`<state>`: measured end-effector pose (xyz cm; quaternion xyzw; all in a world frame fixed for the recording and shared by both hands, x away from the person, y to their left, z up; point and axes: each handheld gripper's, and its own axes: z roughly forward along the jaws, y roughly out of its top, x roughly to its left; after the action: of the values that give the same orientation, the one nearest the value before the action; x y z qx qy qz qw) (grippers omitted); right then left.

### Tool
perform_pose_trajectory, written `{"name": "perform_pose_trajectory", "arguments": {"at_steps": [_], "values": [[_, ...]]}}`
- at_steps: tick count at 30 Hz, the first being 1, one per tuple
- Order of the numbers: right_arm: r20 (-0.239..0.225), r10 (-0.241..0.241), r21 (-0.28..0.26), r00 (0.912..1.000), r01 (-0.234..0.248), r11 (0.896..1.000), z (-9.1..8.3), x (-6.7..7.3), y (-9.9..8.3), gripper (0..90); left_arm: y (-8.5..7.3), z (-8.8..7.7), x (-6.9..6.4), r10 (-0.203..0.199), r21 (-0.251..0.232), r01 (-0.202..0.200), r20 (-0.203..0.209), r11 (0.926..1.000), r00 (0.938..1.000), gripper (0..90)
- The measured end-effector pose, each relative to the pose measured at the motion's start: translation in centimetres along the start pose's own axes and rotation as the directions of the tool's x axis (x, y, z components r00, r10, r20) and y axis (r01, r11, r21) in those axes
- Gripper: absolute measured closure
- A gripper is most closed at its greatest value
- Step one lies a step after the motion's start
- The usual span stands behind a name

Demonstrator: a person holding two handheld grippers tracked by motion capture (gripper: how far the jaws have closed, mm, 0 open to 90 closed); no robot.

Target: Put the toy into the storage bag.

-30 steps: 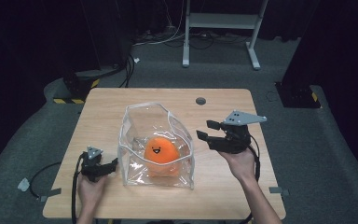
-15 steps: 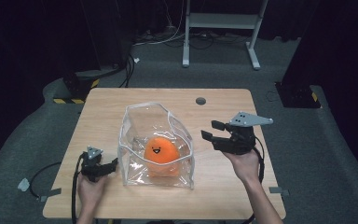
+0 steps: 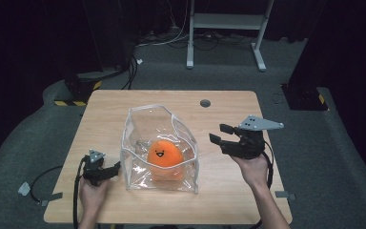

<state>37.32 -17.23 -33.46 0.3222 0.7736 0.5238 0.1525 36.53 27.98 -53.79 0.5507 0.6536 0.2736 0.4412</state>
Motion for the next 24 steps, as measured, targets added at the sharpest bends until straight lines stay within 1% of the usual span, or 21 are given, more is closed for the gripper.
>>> {"name": "perform_pose_trajectory", "arguments": {"at_steps": [6, 10, 24], "values": [[0.007, 0.009, -0.006, 0.9999, -0.009, 1.0, -0.3, -0.2, -0.3, 44.4, 0.0, 0.0, 0.0, 0.0, 0.0, 0.0, 0.0, 1.0, 1.0, 22.3], [0.015, 0.025, -0.013, 0.9996, -0.025, 1.0, -0.6, -0.6, -0.7, 44.4, 0.0, 0.0, 0.0, 0.0, 0.0, 0.0, 0.0, 1.0, 1.0, 22.3], [0.035, 0.039, -0.026, 0.9986, -0.038, 0.999, -1.5, -1.1, -1.6, 44.4, 0.0, 0.0, 0.0, -0.001, -0.001, 0.001, -0.001, 1.0, 1.0, 22.2]]}}
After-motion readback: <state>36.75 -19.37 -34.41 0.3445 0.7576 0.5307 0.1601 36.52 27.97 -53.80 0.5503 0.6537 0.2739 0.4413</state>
